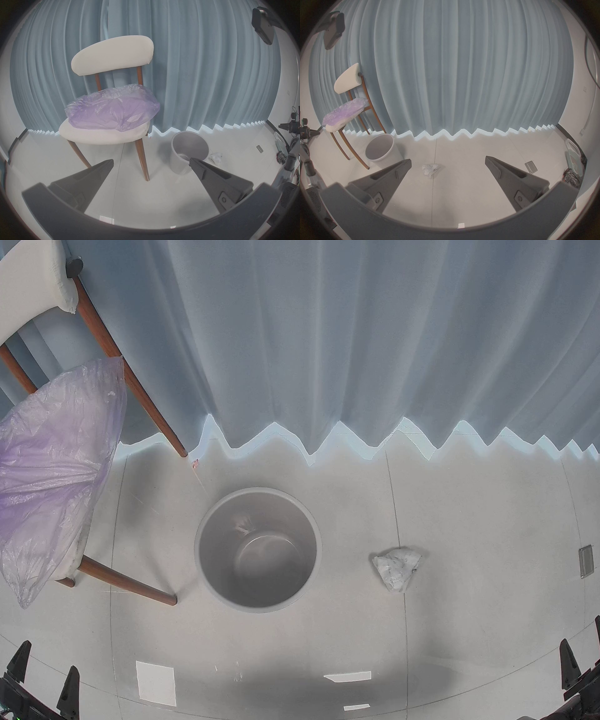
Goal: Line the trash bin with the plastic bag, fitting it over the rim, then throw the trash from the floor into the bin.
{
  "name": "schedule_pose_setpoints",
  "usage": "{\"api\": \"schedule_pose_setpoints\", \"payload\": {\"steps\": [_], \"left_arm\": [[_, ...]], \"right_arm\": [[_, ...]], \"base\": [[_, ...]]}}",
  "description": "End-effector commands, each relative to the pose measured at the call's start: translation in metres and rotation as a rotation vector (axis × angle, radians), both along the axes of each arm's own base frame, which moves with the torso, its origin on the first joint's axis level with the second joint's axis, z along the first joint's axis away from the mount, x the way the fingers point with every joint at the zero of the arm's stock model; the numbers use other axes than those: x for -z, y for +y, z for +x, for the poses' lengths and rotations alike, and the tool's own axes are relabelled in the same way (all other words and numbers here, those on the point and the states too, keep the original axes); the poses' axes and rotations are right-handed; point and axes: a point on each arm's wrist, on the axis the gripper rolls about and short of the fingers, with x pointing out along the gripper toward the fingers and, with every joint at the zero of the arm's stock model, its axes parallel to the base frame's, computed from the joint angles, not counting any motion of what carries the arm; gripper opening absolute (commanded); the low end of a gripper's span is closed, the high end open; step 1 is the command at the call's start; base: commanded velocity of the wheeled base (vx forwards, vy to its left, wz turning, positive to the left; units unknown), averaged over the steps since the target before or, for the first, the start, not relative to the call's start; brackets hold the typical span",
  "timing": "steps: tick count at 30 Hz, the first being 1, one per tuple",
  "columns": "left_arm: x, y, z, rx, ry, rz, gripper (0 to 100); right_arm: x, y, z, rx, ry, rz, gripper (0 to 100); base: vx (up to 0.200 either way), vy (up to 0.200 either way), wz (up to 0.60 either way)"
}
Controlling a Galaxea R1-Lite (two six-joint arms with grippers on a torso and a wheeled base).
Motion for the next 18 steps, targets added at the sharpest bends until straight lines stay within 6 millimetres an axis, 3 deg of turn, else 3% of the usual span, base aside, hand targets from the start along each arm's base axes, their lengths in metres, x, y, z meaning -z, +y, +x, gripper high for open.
{"api": "schedule_pose_setpoints", "payload": {"steps": [1, 17, 18], "left_arm": [[0.005, 0.000, 0.000, -0.002, 0.001, -0.001, 100], [0.005, 0.000, 0.000, -0.008, -0.002, 0.001, 100], [-0.005, 0.000, -0.001, -0.025, -0.100, 0.001, 100]], "right_arm": [[0.005, 0.000, 0.000, -0.001, -0.001, 0.000, 100], [0.005, 0.000, 0.000, -0.001, -0.001, 0.000, 100], [0.005, 0.000, 0.000, -0.001, -0.001, 0.000, 100]], "base": [[0.000, 0.000, 0.00], [0.000, 0.000, 0.00], [0.000, 0.000, 0.00]]}}
